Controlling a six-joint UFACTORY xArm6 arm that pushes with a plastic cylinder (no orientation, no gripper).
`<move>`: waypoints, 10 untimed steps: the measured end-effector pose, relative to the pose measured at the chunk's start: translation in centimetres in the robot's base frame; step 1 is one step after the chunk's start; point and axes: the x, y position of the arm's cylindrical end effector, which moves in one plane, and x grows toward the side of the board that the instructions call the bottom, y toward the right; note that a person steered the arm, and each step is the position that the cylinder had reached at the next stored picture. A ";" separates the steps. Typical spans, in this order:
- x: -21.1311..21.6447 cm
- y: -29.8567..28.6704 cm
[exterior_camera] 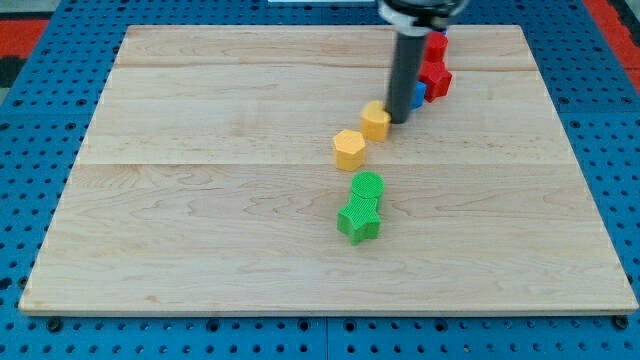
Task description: Move the blue triangle left horizontally to the red star
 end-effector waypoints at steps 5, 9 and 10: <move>-2.7 4.5; -3.5 3.5; -5.2 5.4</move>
